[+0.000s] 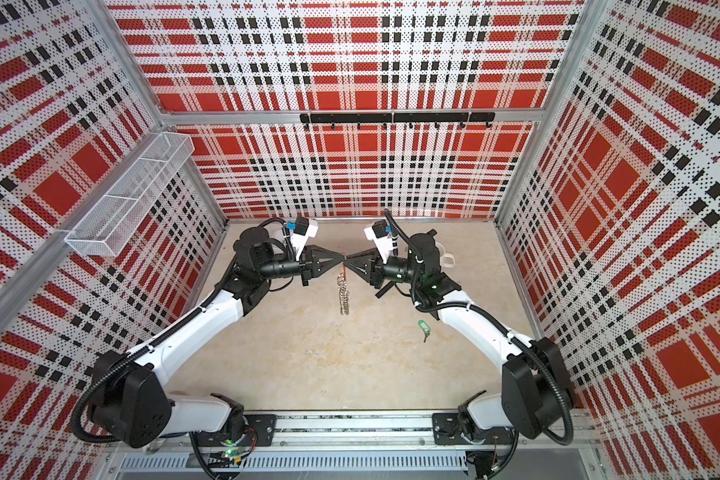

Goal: Put the keys on the keyring
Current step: 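Hold the keyring plate steady between both grippers above the table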

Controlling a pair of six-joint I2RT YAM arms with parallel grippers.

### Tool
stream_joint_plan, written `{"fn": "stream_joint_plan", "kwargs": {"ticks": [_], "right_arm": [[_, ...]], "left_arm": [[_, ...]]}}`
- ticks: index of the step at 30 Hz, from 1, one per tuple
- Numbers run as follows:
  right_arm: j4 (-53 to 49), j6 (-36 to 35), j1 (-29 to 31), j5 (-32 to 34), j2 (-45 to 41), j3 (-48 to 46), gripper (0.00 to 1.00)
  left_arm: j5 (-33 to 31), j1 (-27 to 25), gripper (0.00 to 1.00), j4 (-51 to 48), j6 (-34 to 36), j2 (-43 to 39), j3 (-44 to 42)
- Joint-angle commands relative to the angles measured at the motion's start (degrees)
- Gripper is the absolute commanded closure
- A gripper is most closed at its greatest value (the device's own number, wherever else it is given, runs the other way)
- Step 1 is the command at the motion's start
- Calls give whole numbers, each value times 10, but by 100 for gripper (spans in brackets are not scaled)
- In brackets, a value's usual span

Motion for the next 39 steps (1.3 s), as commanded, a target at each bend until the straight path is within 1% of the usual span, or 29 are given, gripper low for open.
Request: {"fn": "stream_joint_plan", "kwargs": {"ticks": [1, 16, 19, 23, 28, 29, 30, 32, 33, 35, 39], "right_arm": [[8, -3, 2, -15, 2, 16, 79], [3, -6, 8, -20, 17, 44, 79], [-1, -10, 8, -20, 16, 47, 87], [-5, -14, 8, -14, 14, 46, 100], [-11, -18, 7, 10, 5, 35, 100], [-9, -18, 7, 16, 3, 32, 100], [-6, -18, 8, 21, 1, 28, 100], [10, -14, 8, 34, -5, 16, 100], [20, -11, 7, 41, -8, 10, 100], [51, 2, 8, 51, -14, -5, 100], [90, 25, 7, 45, -14, -17, 100]], "left_arm": [[18, -7, 100, 29, -3, -6, -2], [29, -9, 100, 5, 6, 4, 3], [31, -9, 100, -2, 8, 6, 3], [29, -9, 100, -10, 13, 7, 5], [24, -7, 100, -11, 15, 4, 6], [21, -7, 98, -11, 16, 3, 7], [19, -7, 94, -10, 17, 2, 6], [10, -6, 75, -4, 14, -2, 3], [5, -4, 70, 3, 11, -4, 1], [-1, 3, 67, 43, -13, -14, -17], [-3, 23, 67, 181, -108, -39, -73]]}}
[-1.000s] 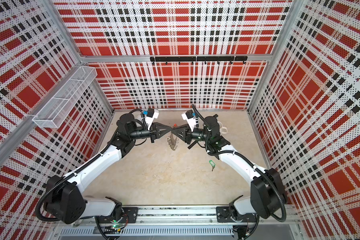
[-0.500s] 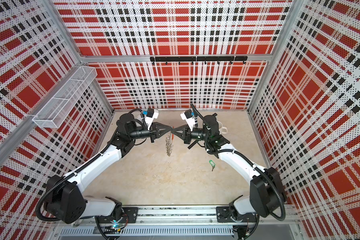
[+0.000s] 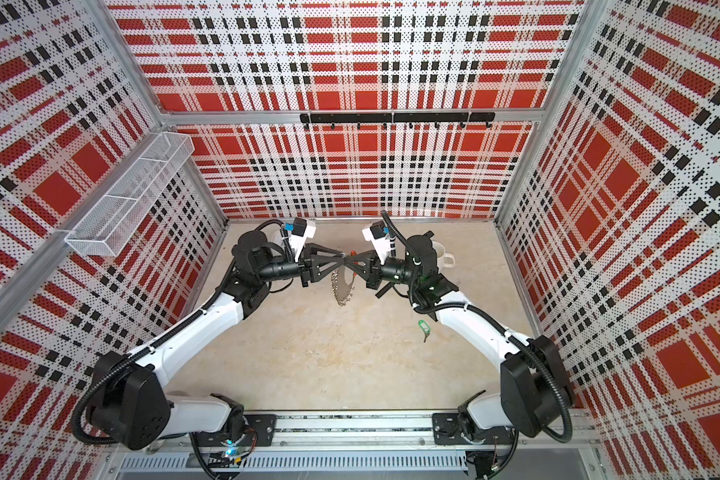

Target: Put the keys on the keyring

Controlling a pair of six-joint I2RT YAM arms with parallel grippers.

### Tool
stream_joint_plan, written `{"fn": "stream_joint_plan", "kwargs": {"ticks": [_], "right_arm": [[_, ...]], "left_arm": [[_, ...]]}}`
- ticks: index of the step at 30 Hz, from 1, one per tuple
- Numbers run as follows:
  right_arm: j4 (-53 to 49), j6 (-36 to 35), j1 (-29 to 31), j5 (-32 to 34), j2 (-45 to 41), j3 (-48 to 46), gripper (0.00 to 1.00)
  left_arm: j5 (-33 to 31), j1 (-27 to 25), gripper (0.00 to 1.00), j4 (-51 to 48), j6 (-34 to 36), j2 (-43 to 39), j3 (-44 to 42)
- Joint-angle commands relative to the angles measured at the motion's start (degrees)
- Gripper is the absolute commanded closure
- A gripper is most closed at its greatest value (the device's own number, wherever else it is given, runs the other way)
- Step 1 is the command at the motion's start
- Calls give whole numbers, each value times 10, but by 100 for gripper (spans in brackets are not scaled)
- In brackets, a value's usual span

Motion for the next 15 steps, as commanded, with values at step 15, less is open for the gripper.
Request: {"fn": "stream_joint_plan", "kwargs": {"ticks": [15], "right_arm": [[226, 158, 3, -68, 14, -22, 100]], "left_arm": [[25, 36, 83, 413, -267, -2, -95]]}}
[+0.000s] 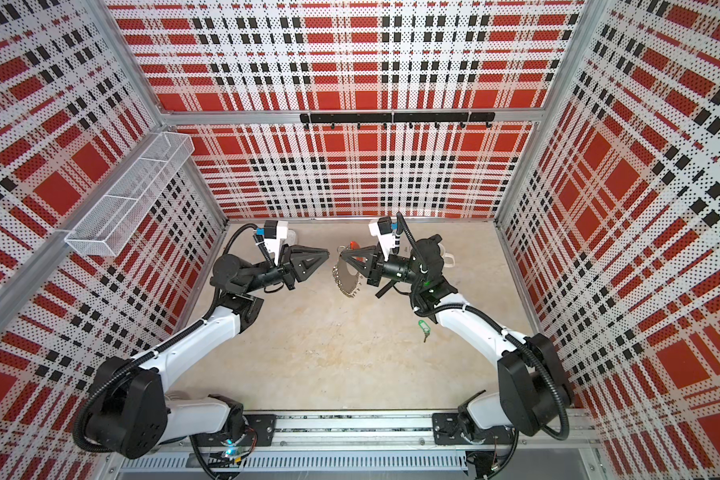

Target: Put the keys on the keyring

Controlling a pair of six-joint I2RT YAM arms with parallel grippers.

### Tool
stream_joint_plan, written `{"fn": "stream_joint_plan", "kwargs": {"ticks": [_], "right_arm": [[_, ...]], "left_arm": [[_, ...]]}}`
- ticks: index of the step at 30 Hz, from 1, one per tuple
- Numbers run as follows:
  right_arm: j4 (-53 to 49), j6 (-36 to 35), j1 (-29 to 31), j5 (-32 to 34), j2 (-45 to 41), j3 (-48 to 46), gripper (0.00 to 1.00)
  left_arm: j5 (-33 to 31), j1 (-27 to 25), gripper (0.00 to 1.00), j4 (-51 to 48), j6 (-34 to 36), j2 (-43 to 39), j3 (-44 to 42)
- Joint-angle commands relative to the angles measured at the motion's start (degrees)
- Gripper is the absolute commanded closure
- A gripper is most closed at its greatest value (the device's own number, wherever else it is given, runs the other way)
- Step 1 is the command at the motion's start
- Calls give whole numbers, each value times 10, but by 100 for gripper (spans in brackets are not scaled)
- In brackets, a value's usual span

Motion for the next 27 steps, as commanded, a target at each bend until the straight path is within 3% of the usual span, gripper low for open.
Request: {"fn": "stream_joint_plan", "kwargs": {"ticks": [1, 9, 27], "right_arm": [[67, 41, 3, -28, 9, -2, 100], [114, 88, 6, -50, 23, -3, 100], [117, 92, 11, -52, 25, 0, 100]], "left_arm": [[16, 4, 83, 68, -33, 15, 2], [13, -9, 78, 86, -29, 36, 8], [3, -33, 76, 94, -21, 60, 22]]}}
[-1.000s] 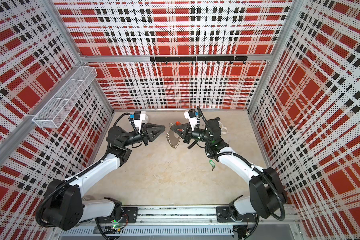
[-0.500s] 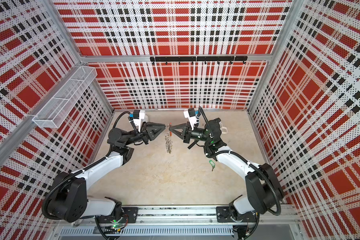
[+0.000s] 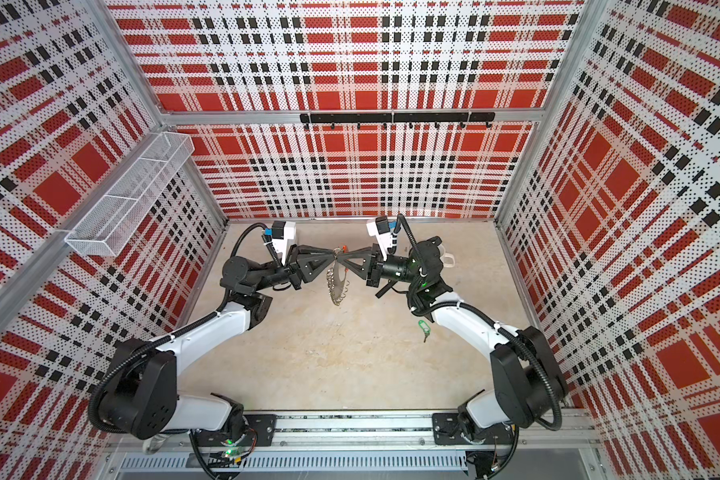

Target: Put the keys on the keyring

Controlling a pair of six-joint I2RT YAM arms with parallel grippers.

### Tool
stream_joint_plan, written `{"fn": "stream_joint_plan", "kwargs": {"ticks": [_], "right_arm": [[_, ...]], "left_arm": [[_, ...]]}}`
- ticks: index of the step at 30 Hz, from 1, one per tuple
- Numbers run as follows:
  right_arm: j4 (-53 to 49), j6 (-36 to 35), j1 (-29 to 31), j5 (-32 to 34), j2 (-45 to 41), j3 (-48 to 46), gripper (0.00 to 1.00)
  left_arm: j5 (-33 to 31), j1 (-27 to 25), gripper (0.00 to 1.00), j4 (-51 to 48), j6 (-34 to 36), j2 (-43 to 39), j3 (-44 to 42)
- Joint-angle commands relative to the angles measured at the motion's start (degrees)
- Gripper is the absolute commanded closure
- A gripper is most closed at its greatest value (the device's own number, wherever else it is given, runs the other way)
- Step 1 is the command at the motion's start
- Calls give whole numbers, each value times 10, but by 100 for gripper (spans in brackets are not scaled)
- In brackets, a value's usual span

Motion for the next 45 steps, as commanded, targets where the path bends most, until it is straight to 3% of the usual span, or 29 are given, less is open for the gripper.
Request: {"fn": "stream_joint_plan", "kwargs": {"ticks": [1, 5, 10, 14, 22, 24, 25, 26, 29, 31, 33, 34, 35, 38, 41, 45], "right_arm": [[34, 4, 4, -7, 1, 0, 100], [33, 3, 4, -8, 1, -1, 100], [32, 3, 5, -7, -1, -3, 100], [33, 2, 5, -2, -2, -3, 100], [6, -11, 5, 6, -6, -1, 100], [-44, -45, 4, 29, -15, -1, 75], [-83, -71, 4, 49, -25, -2, 58], [-125, -100, 2, 74, -38, -4, 47], [-255, -190, -2, 232, -96, -29, 33], [-352, -220, -2, 458, -141, -53, 27], [-439, -204, -3, 690, -171, -77, 27], [-489, -177, -5, 778, -182, -86, 28], [-524, -163, -12, 824, -191, -95, 27], [-601, -116, -24, 849, -218, -134, 24], [-618, -66, -34, 731, -234, -181, 25], [-642, -11, -36, 673, -202, -221, 42]], "left_arm": [[-3, -9, 76, 18, 6, 8, 20], [-4, -13, 78, 17, 7, 12, 24], [-1, -13, 93, 17, 2, 16, 26], [1, -14, 100, 18, -2, 17, 26], [-2, -8, 100, 17, -2, 11, 22], [-17, -3, 100, 5, 6, 4, 17], [-29, 0, 100, -14, 18, -2, 16], [-42, 3, 100, -41, 34, -9, 16], [-100, 1, 100, -153, 97, -36, 17], [-154, -10, 100, -227, 145, -56, 15], [-218, -28, 100, -286, 185, -77, 12], [-253, -41, 100, -308, 212, -87, 6], [-286, -54, 100, -322, 225, -96, 1], [-375, -100, 100, -340, 255, -125, -27], [-445, -137, 100, -342, 256, -145, -48], [-505, -174, 100, -338, 236, -155, -72]]}}
